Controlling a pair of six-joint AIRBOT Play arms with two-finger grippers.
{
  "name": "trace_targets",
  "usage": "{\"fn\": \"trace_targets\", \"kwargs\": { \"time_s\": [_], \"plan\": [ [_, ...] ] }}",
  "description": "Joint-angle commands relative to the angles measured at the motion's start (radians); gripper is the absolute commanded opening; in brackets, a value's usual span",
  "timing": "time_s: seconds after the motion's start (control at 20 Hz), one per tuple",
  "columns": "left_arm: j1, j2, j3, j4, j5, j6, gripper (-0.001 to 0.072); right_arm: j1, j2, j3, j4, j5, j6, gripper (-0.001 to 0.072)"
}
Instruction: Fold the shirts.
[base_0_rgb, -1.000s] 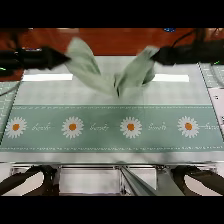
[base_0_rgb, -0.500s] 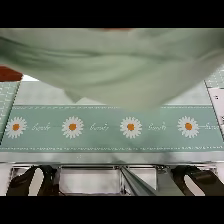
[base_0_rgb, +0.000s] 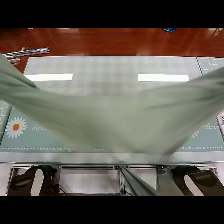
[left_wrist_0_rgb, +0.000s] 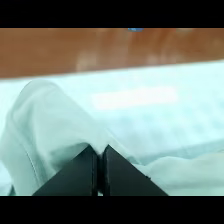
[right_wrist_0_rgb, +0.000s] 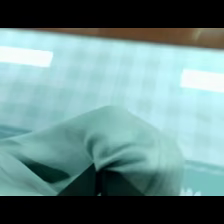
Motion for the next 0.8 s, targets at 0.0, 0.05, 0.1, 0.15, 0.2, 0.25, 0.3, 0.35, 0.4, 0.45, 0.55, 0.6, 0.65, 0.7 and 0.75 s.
{"fn": "trace_targets", "kwargs": {
  "time_s": [0.0,0.05,0.1,0.15,0.2,0.25,0.3,0.35,0.4,0.45,0.55,0.6,0.65,0.7,0.75],
  "plan": [
    [-0.029,-0.008,-0.243,0.01,-0.063,-0.034,0.0019,0.0,-0.041,-0.243,0.004,-0.171,0.013,0.0023],
    [-0.029,-0.028,-0.32,0.01,-0.039,-0.034,0.0019,0.0,-0.085,-0.29,-0.004,-0.226,0.013,0.0023],
    [-0.029,-0.061,-0.397,0.007,0.017,-0.035,0.0019,0.0,-0.142,-0.32,-0.007,-0.268,0.013,0.0023],
    [-0.029,-0.103,-0.464,-0.01,0.101,-0.035,0.0019,0.0,-0.219,-0.33,-0.012,-0.302,0.012,0.0023],
    [-0.029,-0.153,-0.512,-0.04,0.201,-0.033,0.0019,0.0,-0.3,-0.328,-0.014,-0.343,0.007,0.0023],
    [-0.029,-0.217,-0.542,-0.086,0.306,-0.002,0.0019,0.0,-0.375,-0.32,-0.015,-0.387,-0.002,0.0023],
    [-0.033,-0.303,-0.546,-0.135,0.399,0.043,0.0019,-0.001,-0.458,-0.3,-0.015,-0.428,-0.004,0.0023],
    [-0.044,-0.4,-0.53,-0.183,0.475,0.082,0.0019,-0.008,-0.535,-0.27,-0.011,-0.455,-0.003,0.0023],
    [-0.061,-0.495,-0.499,-0.219,0.521,0.118,0.0019,-0.019,-0.615,-0.227,0.001,-0.474,-0.002,0.0023],
    [-0.082,-0.595,-0.453,-0.235,0.544,0.135,0.0019,-0.032,-0.685,-0.181,0.018,-0.485,-0.002,0.0023],
    [-0.136,-0.81,-0.322,-0.235,0.543,0.135,0.0019,-0.062,-0.81,-0.08,0.079,-0.5,-0.003,0.0023],
    [-0.161,-0.901,-0.257,-0.235,0.526,0.135,0.002,-0.076,-0.863,-0.033,0.117,-0.507,-0.003,0.0024],
    [-0.187,-0.989,-0.187,-0.234,0.501,0.134,0.0064,-0.089,-0.903,0.003,0.154,-0.511,-0.002,0.0105],
    [-0.206,-1.059,-0.127,-0.235,0.462,0.131,0.0257,-0.103,-0.937,0.031,0.191,-0.513,-0.002,0.0315],
    [-0.22,-1.119,-0.067,-0.231,0.384,0.13,0.05,-0.118,-0.959,0.053,0.213,-0.502,-0.002,0.0407]
  ]
}}
